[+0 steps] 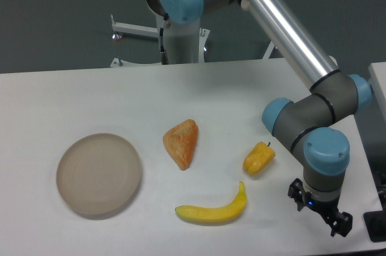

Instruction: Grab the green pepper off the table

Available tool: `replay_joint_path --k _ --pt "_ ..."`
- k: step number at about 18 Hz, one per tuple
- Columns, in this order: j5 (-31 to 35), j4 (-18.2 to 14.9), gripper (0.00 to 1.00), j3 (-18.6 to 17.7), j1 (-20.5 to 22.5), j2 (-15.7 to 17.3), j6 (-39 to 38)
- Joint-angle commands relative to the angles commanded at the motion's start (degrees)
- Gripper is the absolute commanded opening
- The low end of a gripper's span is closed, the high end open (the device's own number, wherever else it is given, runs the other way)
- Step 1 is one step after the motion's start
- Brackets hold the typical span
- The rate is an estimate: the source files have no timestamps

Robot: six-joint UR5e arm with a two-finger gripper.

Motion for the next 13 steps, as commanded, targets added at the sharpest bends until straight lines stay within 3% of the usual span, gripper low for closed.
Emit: replay_joint_path --k 8,13 --pt "-1.0 0.1 1.0 -0.9 -0.1 0.7 -0.6" --pt "-2.8 -0.3 1.0 -7.9 0.5 5.9 -0.7"
